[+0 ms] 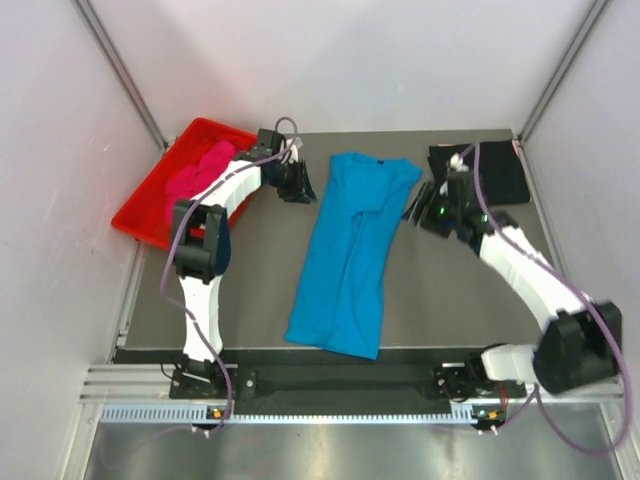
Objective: Fold and stack the t-shirts
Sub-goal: Fold the tshirt
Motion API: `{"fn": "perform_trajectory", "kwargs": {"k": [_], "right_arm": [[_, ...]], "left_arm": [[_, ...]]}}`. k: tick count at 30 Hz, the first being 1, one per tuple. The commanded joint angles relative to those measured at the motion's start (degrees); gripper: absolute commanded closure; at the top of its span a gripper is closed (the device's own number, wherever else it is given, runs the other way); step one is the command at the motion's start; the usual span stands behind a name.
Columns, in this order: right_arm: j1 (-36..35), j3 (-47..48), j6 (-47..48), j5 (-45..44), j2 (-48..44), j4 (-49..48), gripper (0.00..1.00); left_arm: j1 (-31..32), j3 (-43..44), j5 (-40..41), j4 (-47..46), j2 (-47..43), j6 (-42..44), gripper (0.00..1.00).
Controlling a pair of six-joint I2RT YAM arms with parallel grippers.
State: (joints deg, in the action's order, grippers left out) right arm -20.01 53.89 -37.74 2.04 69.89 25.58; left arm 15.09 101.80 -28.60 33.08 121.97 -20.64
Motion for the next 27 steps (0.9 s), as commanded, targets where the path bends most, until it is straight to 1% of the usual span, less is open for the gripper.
{"fn": "perform_trajectory", "kwargs": {"k": [1,2,3,4,5,7,9,10,13,14,15,16,19,22,27], "right_arm": [[9.00,8.32,12.50,16.22,12.32,-9.04,0.42],[9.55,12.86,14.16,17.54,15.07,-9.23,0.42],[9.90,15.43,15.05,17.99,17.89,-9.15,0.42],[10.08,18.07,16.28,18.08,23.57,-8.80,0.41],[10.25,23.23,18.47,18.17,26.15,-7.75,0.41],[10.60,27.22,18.75,15.72,32.99,-7.30,0.41],[11.92,32.14,18.05,15.01,36.79,-6.78,0.44],[12.71,33.55,17.79,15.01,40.20,-6.77,0.45],[13.85,38.65,17.78,13.69,46.27,-6.51,0.46],[14.38,41.10,18.13,13.08,47.52,-6.51,0.47],[14.65,42.25,18.31,12.12,48.93,-6.86,0.48],[15.00,43.40,18.40,12.45,51.64,-7.56,0.52],[15.26,48.93,17.79,14.83,57.36,-8.88,0.60],[15.18,55.34,15.86,14.57,62.29,-10.11,0.64],[15.18,65.63,16.47,10.09,71.68,-7.39,0.69]], "left_arm": [[-1.20,5.32,-2.68,-0.03,4.40,2.28,0.66],[-1.55,6.38,-3.04,-1.25,5.55,1.67,0.66],[-1.64,7.53,-3.39,-2.05,7.47,1.31,0.66],[-1.82,9.89,-3.48,-2.93,8.45,0.87,0.66],[-1.99,11.13,-3.05,-3.72,9.33,0.00,0.66],[-2.26,13.85,-1.99,-7.14,11.69,-1.06,0.65],[-2.70,15.00,-1.81,-11.26,14.33,-3.26,0.62],[-2.96,17.44,-1.81,-11.54,15.48,-3.78,0.62],[-3.84,24.03,-3.12,-12.07,20.91,-5.80,0.61],[-4.10,25.02,-3.91,-12.42,21.98,-7.29,0.61],[-4.19,25.55,-4.88,-13.38,23.30,-8.00,0.62],[-4.19,25.29,-5.50,-15.83,23.57,-9.14,0.61],[-4.19,24.24,-6.12,-18.92,24.19,-10.38,0.62],[-4.19,24.32,-5.85,-21.30,24.89,-11.17,0.62],[-4.19,22.84,-4.89,-24.64,24.45,-11.52,0.63]]}}
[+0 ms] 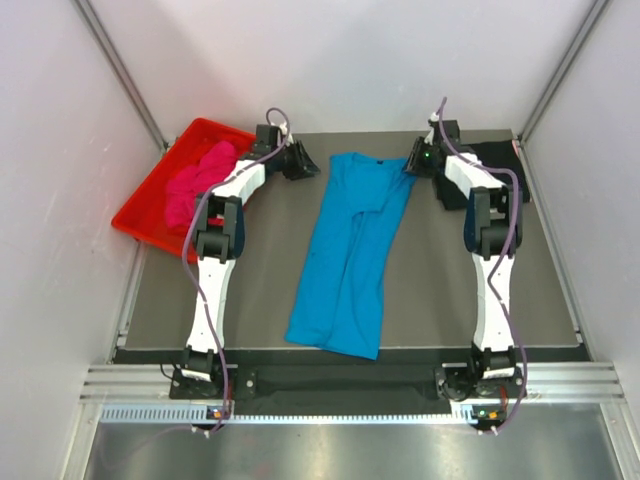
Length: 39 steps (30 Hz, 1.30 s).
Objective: Fold and stack the t-shirts
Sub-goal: Fold the tshirt
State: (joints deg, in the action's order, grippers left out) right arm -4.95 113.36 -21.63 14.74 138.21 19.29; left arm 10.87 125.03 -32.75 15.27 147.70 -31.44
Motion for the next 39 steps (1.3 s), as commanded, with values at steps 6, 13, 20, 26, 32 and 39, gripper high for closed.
{"fn": "perform_trajectory", "kwargs": {"k": [6,13,20,26,32,39], "right_arm": [[0.03,17.33,0.45,-4.55,10.49,0.75,0.69],[-0.15,21.79,0.45,-3.05,13.48,-2.68,0.66],[0.12,23.92,-3.42,-1.30,16.12,-7.33,0.67],[0.29,28.04,-7.99,1.16,19.28,-12.53,0.66],[0.47,25.87,-8.78,1.43,14.31,-12.43,0.58],[0.29,9.29,-7.47,2.83,-3.19,-7.52,0.33]], "left_arm": [[0.02,-0.75,0.67,-9.46,-0.74,-0.99,0.63],[0.02,0.03,2.69,-13.15,1.18,-2.31,0.62],[0.02,2.32,0.59,-17.00,4.96,-5.21,0.62],[0.11,1.62,-1.08,-18.26,4.36,-6.70,0.63],[0.11,-8.89,-0.74,-13.79,-5.65,-3.02,0.63],[0.11,-23.59,1.20,-9.04,-22.35,2.25,0.63]]}}
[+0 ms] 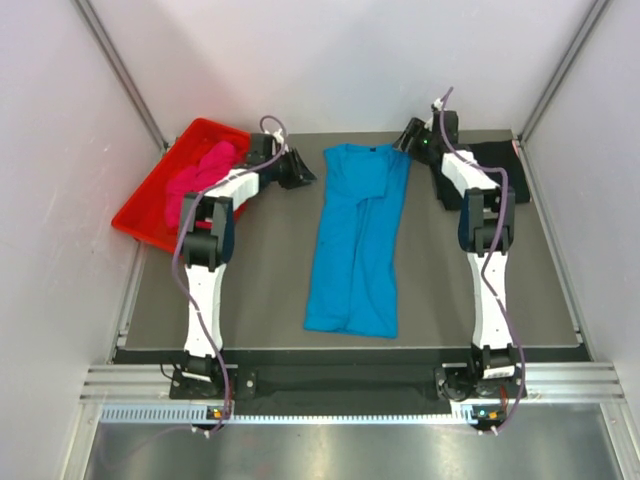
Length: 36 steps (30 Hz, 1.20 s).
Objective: Fold and stack the t-shirts
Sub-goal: Fold the tshirt
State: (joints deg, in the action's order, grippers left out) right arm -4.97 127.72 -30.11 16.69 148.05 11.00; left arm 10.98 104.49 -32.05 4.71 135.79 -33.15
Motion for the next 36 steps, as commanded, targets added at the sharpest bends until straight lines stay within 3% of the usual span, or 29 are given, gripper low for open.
{"fn": "perform_trajectory", "kwargs": {"k": [1,6,10,14,17,20,26,30,36], "right_arm": [[0.31,-7.55,1.19,0.98,-15.40,1.99,0.32],[-0.47,-24.59,2.24,1.68,-33.41,11.30,0.30],[-5.56,-44.33,6.90,-3.31,-47.47,19.84,0.31],[-10.84,-63.17,3.67,-2.89,-64.32,20.64,0.34],[-15.23,-75.23,-0.65,-2.80,-73.91,18.18,0.37],[-20.32,-83.22,-4.07,-4.38,-79.91,19.32,0.38],[-22.36,-92.03,-6.72,-3.94,-85.99,17.65,0.38],[-24.55,-98.70,-9.08,-2.02,-87.66,13.44,0.39],[-28.95,-101.35,-12.08,-4.11,-87.76,9.82,0.41]], "left_arm": [[0.00,-4.28,0.67,2.92,-12.28,4.40,0.63],[0.26,-15.44,0.41,14.69,-24.24,6.33,0.63],[2.02,-27.12,2.78,23.14,-34.24,10.64,0.63],[3.51,-43.79,-0.72,21.40,-43.12,9.51,0.62],[6.41,-50.49,-0.90,21.13,-48.57,9.15,0.60],[7.38,-57.43,-4.23,17.10,-52.81,5.65,0.60],[10.02,-65.37,-3.80,15.16,-55.80,3.01,0.60],[10.99,-69.41,-3.46,12.43,-57.65,0.54,0.60],[11.52,-71.79,-1.35,11.64,-58.61,-0.60,0.61]]}}
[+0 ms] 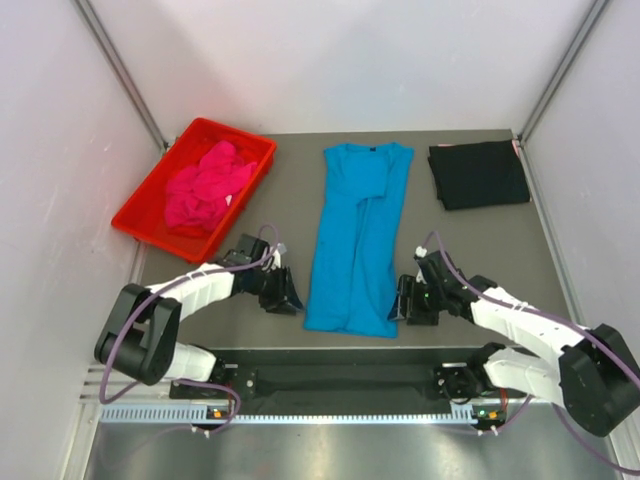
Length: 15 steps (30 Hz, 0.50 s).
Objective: Fold and stack the t-shirts
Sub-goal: Fold the tshirt
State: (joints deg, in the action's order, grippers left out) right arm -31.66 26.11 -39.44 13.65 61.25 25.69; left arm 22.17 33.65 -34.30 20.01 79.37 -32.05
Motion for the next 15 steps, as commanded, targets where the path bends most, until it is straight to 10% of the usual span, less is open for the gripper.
{"fn": "perform_trajectory", "kwargs": {"k": [1,15], "right_arm": [[-2.70,0.09,-3.09,-2.04,-0.96,-5.04,0.41],[-7.19,-5.71,-9.60,-6.79,-2.98,-8.38,0.42]], "left_arm": [[0.33,-1.56,1.34,-3.84,-2.38,-1.96,0.61],[1.12,-5.43,3.98,-5.86,-4.75,-4.42,0.61]]}}
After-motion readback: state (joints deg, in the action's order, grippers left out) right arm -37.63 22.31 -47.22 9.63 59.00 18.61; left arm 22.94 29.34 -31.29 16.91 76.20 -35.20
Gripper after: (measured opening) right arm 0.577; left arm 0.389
